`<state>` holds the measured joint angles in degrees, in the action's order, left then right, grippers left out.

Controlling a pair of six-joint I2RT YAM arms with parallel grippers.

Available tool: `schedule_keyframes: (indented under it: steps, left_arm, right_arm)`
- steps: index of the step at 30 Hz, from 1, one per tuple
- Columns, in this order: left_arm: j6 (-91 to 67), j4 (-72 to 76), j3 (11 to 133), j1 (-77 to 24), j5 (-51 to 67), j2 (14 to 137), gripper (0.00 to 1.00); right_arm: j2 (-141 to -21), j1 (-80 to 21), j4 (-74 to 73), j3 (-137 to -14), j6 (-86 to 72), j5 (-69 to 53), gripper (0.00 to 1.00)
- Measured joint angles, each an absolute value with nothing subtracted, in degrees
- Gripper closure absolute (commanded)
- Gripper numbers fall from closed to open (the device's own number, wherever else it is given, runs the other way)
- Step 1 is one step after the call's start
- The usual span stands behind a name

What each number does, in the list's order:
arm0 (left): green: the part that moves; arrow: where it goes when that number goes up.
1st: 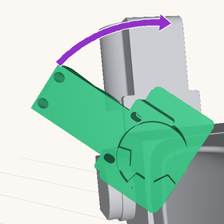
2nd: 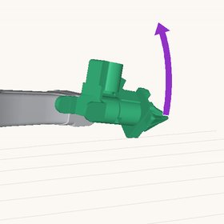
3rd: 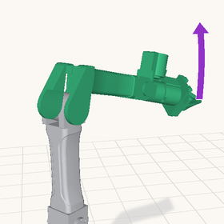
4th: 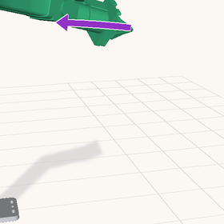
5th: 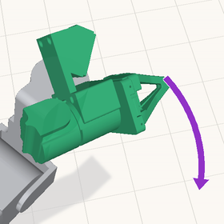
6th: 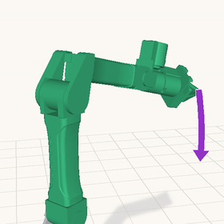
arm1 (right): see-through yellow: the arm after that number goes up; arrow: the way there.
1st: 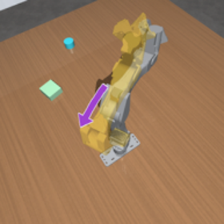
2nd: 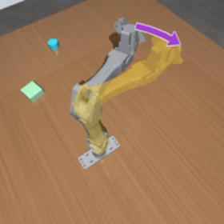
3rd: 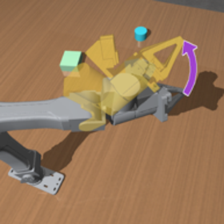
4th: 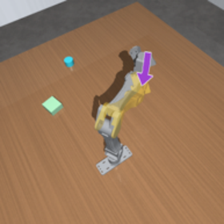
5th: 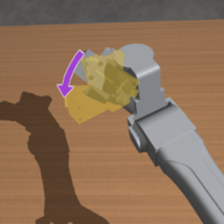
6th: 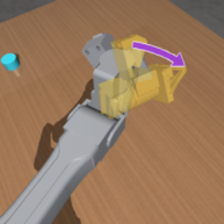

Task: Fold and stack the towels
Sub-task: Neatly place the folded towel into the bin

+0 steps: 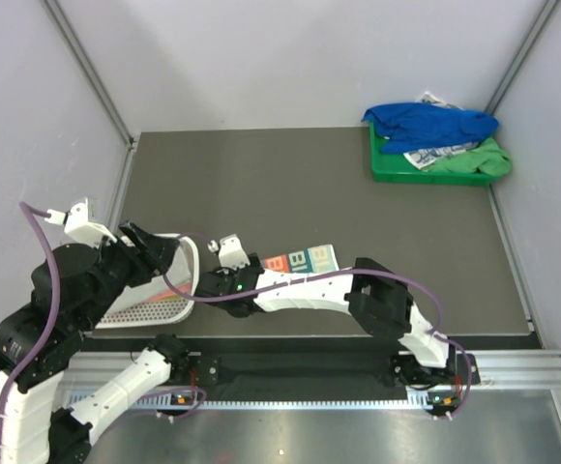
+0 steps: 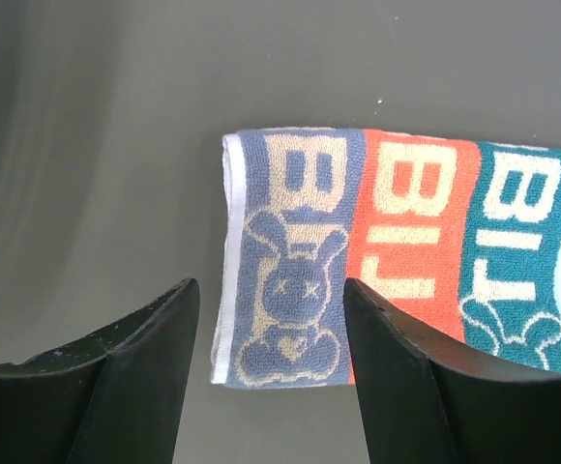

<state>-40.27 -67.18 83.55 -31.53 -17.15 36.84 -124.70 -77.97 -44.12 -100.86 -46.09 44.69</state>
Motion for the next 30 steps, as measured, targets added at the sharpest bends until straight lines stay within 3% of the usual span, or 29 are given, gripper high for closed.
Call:
schedule_keyframes:
  steps: [16,19,23,26,30]
  left_arm:
    - [-39.4,-67.2,82.8,-31.5,-15.9,36.8,0.37]
    - [-39.2,-67.2,82.8,-31.5,-15.9,36.9,0.37]
    - [-39.2,-67.2,82.8,-31.5,-15.8,36.9,0.37]
    - [-39.2,-67.1,82.7,-31.5,-15.6,36.9,0.38]
    - [-39.2,-67.0,82.6,-31.5,-15.2,36.9,0.39]
  right_arm:
    - [-125.6,-74.3,-39.1,-95.0,-44.8,37.5,0.40]
    - [-125.7,-74.0,-38.2,-95.0,-44.0,36.6,0.49]
    - [-125.9,-73.9,-37.9,-95.0,-43.3,36.1,0.81]
    - [-125.9,-73.6,-37.9,-94.7,-42.9,35.8,0.93]
    - [-122.8,-72.9,-33.3,-89.9,-42.9,33.8,0.98]
